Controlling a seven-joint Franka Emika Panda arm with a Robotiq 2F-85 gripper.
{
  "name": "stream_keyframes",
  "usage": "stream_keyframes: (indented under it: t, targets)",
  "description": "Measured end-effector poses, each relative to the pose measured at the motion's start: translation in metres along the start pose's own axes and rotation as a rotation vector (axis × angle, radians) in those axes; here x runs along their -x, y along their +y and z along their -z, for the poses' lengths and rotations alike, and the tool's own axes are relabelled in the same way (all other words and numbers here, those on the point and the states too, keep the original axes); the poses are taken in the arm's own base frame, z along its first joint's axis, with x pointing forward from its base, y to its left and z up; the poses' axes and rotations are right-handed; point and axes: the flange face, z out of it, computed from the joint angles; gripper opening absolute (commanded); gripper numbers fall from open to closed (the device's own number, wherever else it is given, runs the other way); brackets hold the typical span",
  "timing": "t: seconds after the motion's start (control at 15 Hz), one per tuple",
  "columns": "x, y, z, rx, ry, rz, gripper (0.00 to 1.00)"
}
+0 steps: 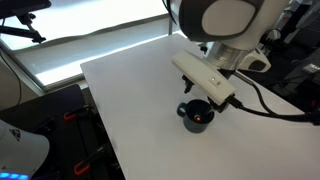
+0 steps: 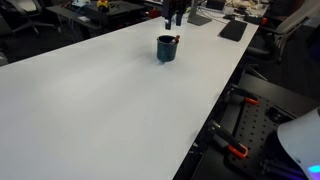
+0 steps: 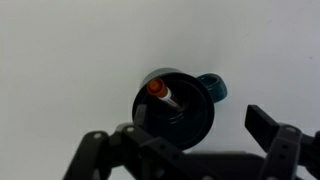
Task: Remove the marker from the cup
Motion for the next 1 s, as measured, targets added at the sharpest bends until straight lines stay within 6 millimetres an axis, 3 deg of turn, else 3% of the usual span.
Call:
stream_keyframes:
  t: [1.0]
  targets:
    - [0.003, 0.031, -0.042, 0.010, -0.072, -0.027, 1.00]
